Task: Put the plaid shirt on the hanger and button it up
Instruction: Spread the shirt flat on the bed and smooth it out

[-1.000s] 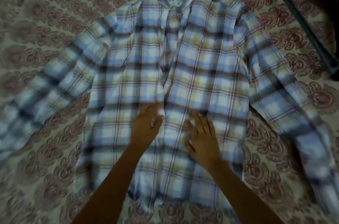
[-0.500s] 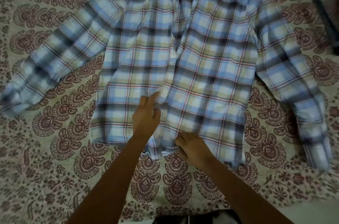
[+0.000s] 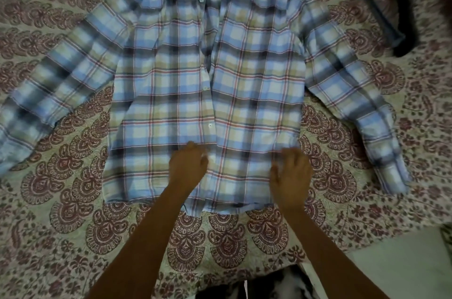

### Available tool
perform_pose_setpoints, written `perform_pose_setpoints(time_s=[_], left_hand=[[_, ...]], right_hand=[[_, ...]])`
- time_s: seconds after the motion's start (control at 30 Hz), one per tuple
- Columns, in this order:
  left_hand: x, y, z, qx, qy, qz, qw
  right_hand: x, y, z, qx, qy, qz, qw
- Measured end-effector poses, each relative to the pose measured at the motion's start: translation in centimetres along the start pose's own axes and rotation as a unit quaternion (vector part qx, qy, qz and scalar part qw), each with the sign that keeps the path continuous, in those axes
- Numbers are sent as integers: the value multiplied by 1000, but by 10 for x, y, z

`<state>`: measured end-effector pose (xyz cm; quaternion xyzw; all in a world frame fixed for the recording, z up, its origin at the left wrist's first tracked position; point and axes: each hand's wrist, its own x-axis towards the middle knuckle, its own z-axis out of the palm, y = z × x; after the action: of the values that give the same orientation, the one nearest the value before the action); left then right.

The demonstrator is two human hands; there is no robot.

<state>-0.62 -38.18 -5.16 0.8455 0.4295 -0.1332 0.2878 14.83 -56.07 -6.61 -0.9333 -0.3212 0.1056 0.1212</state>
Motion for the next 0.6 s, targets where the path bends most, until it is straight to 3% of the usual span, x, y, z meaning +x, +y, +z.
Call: perform_pose_setpoints(time_s=[0.07, 0.13, 0.2, 0.3, 0.4, 0.47, 0.53, 0.6], left_hand=[[8, 21, 1, -18, 8, 22, 1000], [16, 41, 5, -64, -8, 42, 997], [25, 60, 16, -59, -40, 57, 996], [35, 76, 32, -27, -94, 74, 992], [46, 87, 39, 23, -124, 57, 990], [53, 95, 34, 42, -134, 32, 990], [60, 109, 27, 60, -109, 39, 992], [67, 129, 22, 60, -49, 64, 995]], right_hand=[[6, 19, -4, 16, -6, 132, 991], [7, 33, -1, 36, -103, 154, 982], [3, 47, 2, 72, -213, 122, 967], [4, 55, -4, 110, -282, 77, 950], [16, 61, -20, -39, -349, -14, 936], [23, 68, -29, -58, -303, -47, 950], [27, 80, -33, -4, -155, -15, 988], [32, 102, -34, -31, 18, 70, 997]])
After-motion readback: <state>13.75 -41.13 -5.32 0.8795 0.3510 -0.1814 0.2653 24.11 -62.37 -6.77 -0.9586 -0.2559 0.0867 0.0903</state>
